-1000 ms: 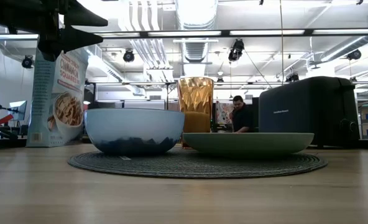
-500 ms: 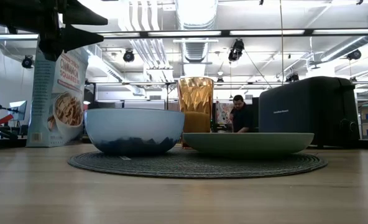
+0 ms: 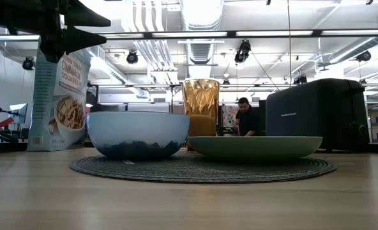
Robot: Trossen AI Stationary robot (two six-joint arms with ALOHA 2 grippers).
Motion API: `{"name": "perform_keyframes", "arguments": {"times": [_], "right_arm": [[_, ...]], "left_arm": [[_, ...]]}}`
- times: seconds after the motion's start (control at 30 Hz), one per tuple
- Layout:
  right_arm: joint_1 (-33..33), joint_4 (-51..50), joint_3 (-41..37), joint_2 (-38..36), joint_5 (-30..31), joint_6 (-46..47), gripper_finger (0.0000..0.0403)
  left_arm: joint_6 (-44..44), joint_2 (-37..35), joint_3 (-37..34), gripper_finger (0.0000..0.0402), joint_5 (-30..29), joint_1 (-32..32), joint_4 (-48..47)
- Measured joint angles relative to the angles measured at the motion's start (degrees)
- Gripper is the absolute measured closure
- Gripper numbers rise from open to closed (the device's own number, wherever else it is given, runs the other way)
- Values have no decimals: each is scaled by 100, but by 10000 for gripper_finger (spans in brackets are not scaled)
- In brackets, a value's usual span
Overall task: Arrange a breakfast setting
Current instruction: Put the apple on the green plate
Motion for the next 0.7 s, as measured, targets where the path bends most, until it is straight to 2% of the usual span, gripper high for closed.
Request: {"name": "perform_keyframes", "arguments": {"times": [0.47, 0.7], "right_arm": [[0, 33, -141, 455, 280, -323, 178], [0, 81, -147, 536, 245, -400, 223]], "left_arm": [[4, 2, 0, 174, -2, 0, -43], [4, 2, 0, 174, -2, 0, -40]]}}
